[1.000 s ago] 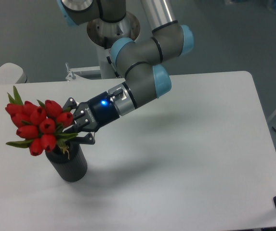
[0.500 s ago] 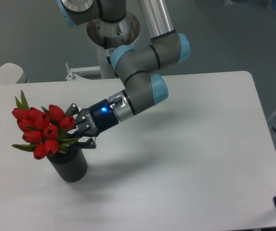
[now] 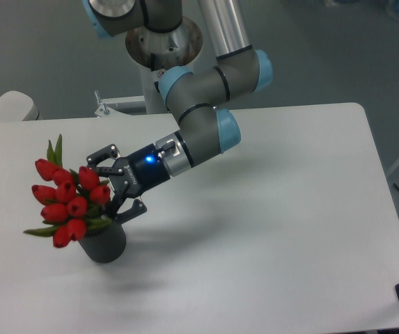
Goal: Insert the flowers into the vase
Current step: 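Open the gripper to release the tulips and pull back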
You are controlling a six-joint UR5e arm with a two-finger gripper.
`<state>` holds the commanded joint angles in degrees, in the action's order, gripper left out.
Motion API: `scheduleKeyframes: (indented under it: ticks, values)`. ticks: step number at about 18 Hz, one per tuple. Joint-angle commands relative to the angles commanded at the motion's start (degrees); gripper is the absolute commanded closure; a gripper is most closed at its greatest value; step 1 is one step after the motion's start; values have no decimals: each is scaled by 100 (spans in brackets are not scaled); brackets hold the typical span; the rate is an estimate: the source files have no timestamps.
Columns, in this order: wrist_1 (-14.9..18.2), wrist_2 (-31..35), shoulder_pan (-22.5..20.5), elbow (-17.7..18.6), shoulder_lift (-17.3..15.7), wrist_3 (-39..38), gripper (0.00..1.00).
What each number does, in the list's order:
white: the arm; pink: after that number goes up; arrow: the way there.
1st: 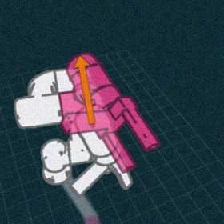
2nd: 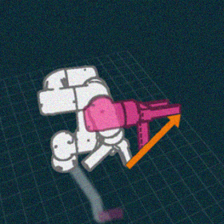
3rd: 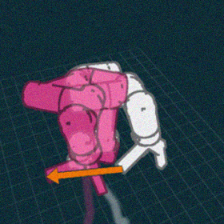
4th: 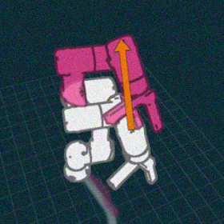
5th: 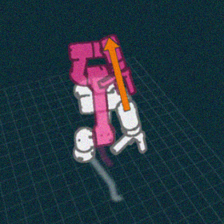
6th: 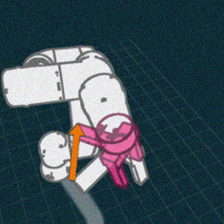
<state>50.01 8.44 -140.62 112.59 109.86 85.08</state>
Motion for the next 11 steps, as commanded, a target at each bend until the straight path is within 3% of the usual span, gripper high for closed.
scheduleKeyframes:
  ticks: [5, 11]
  values:
    - [9, -9, -167, 18, -18, -44, 0]
    - [26, -17, -659, -149, -9, -105, 0]
